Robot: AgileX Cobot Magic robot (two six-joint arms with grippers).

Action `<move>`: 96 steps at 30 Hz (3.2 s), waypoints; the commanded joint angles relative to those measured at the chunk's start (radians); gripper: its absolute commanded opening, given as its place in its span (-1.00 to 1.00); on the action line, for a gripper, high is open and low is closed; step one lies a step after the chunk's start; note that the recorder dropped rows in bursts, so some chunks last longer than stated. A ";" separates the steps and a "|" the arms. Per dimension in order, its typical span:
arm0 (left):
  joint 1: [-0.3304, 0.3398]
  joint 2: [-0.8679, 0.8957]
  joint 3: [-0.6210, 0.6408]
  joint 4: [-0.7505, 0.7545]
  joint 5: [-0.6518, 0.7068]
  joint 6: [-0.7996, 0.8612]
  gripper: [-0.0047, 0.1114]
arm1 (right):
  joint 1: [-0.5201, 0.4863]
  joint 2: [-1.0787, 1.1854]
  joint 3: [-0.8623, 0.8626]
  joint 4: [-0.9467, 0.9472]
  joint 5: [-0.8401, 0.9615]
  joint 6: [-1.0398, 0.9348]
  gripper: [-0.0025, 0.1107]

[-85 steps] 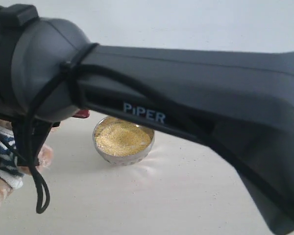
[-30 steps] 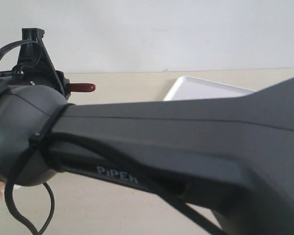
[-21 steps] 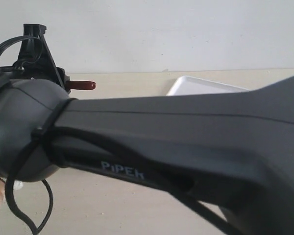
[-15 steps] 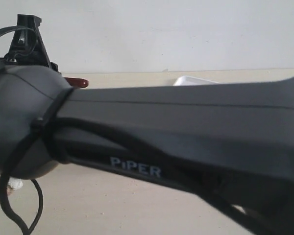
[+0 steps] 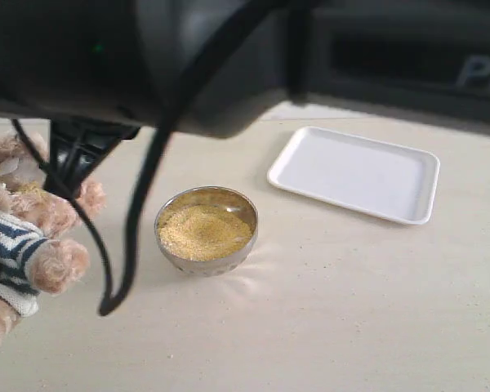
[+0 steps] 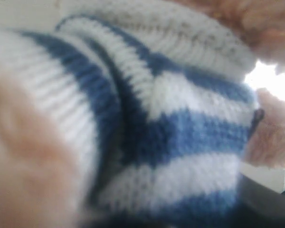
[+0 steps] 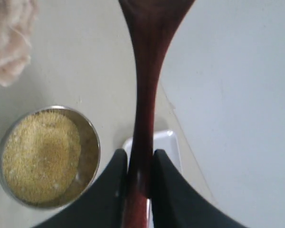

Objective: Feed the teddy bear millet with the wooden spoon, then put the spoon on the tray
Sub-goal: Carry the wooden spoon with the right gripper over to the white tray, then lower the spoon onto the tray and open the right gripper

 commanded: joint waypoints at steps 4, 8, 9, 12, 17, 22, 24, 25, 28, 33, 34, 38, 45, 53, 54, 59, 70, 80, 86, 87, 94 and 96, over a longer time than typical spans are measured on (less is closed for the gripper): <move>0.002 -0.016 -0.003 -0.021 0.004 -0.001 -0.81 | -0.074 -0.189 0.312 0.061 0.006 0.156 -0.91; 0.002 -0.016 -0.003 -0.021 0.004 -0.001 -0.81 | -0.114 -0.292 0.470 0.073 0.006 0.238 -0.91; 0.002 -0.016 -0.003 -0.021 0.004 -0.001 -0.81 | -0.123 -0.321 0.509 0.082 0.006 0.258 -0.91; 0.002 -0.016 -0.003 -0.021 0.004 -0.001 -0.81 | -0.149 -0.404 0.621 0.113 0.006 0.312 -0.91; 0.002 -0.016 -0.003 -0.021 0.004 -0.001 -0.81 | -0.216 -0.518 0.766 0.176 -0.118 0.428 -0.91; 0.002 -0.016 -0.003 -0.021 0.004 -0.001 -0.81 | -0.341 -0.569 0.905 0.300 -0.267 0.463 -0.91; 0.002 -0.016 -0.003 -0.021 0.004 -0.001 -0.81 | -0.400 -0.569 0.941 0.334 -0.327 0.461 -0.91; 0.002 -0.016 -0.003 -0.021 0.004 -0.001 -0.81 | -0.433 -0.567 0.961 0.344 -0.363 0.453 -0.91; 0.002 -0.016 -0.003 -0.021 0.004 -0.001 -0.81 | -0.507 -0.567 0.998 0.332 -0.458 0.453 -0.91; 0.002 -0.016 -0.003 -0.021 0.004 -0.001 -0.81 | -0.619 -0.561 0.990 0.323 -0.578 0.447 -0.91; 0.002 -0.016 -0.003 -0.021 0.004 -0.001 -0.81 | -0.647 -0.553 0.982 0.326 -0.607 0.438 -0.91; 0.002 -0.016 -0.003 -0.021 0.004 -0.001 -0.81 | -0.753 -0.483 0.907 0.373 -0.611 0.323 -0.91; 0.002 -0.016 -0.003 -0.021 0.004 -0.001 -0.81 | -0.868 -0.285 0.710 0.672 -0.499 -0.061 -0.91; 0.002 -0.016 -0.003 -0.021 0.004 -0.001 -0.81 | -0.876 -0.139 0.550 0.695 -0.438 -0.132 -0.91; 0.002 -0.016 -0.003 -0.021 0.004 -0.001 -0.81 | -0.876 -0.124 0.533 0.695 -0.438 -0.140 -0.91; 0.002 -0.016 -0.003 -0.021 0.004 -0.001 -0.81 | -0.888 -0.040 0.451 0.704 -0.445 -0.145 -0.91; 0.002 -0.016 -0.003 -0.021 0.004 -0.001 -0.81 | -1.025 0.144 0.257 0.947 -0.428 -0.275 -0.91; 0.002 -0.016 -0.003 -0.021 0.004 -0.001 -0.81 | -1.046 0.278 0.075 0.960 -0.392 -0.294 -0.91; 0.002 -0.016 -0.003 -0.021 0.004 -0.001 -0.81 | -1.046 0.373 -0.028 0.956 -0.338 -0.294 -0.91; 0.002 -0.016 -0.003 -0.021 0.004 -0.001 -0.81 | -1.046 0.384 -0.040 0.956 -0.335 -0.298 -0.91; 0.002 -0.016 -0.003 -0.021 0.004 -0.001 -0.81 | -1.046 0.456 -0.100 0.951 -0.284 -0.308 -0.91; 0.002 -0.016 -0.003 -0.021 0.004 -0.001 -0.81 | -1.046 0.460 -0.102 0.951 -0.280 -0.316 -0.91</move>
